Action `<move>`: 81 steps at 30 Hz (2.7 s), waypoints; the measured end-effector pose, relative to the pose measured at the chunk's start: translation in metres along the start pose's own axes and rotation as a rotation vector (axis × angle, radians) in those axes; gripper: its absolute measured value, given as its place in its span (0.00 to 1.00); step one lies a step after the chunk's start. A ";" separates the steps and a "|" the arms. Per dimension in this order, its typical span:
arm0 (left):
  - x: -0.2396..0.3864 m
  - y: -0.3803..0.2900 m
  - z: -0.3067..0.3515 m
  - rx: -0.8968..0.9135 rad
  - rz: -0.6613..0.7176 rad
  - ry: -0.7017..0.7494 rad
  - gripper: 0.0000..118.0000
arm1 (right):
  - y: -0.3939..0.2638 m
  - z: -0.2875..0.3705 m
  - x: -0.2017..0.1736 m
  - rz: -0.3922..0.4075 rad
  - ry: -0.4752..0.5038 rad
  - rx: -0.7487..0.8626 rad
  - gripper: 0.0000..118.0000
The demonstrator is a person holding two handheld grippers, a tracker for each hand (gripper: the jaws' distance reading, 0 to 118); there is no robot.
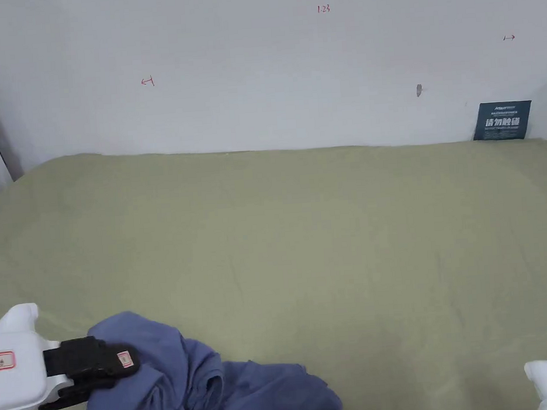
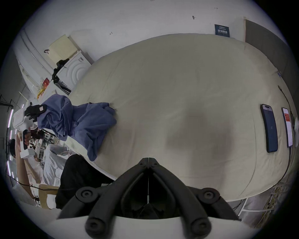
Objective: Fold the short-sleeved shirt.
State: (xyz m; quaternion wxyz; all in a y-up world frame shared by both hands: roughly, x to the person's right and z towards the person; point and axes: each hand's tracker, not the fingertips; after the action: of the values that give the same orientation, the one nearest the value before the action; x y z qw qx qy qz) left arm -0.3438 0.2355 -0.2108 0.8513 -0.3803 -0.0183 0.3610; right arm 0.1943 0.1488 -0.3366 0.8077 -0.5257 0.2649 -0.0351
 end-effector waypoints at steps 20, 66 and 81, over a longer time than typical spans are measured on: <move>0.032 -0.042 -0.146 -0.308 -0.053 -0.337 0.42 | -0.016 0.006 0.008 -0.034 -0.028 -0.028 0.00; -0.118 -0.029 -0.119 -0.282 0.050 -0.251 0.22 | 0.042 -0.171 -0.109 -0.158 0.300 -0.099 0.00; -0.078 -0.056 -0.199 -0.433 -0.026 -0.298 0.22 | 0.043 -0.160 -0.121 -0.133 0.241 -0.075 0.00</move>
State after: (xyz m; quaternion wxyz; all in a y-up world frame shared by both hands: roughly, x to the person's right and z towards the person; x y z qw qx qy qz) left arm -0.3065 0.0350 -0.2958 0.7425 -0.4960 -0.2254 0.3897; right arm 0.0071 0.0750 -0.3756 0.7457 -0.5639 0.3254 -0.1415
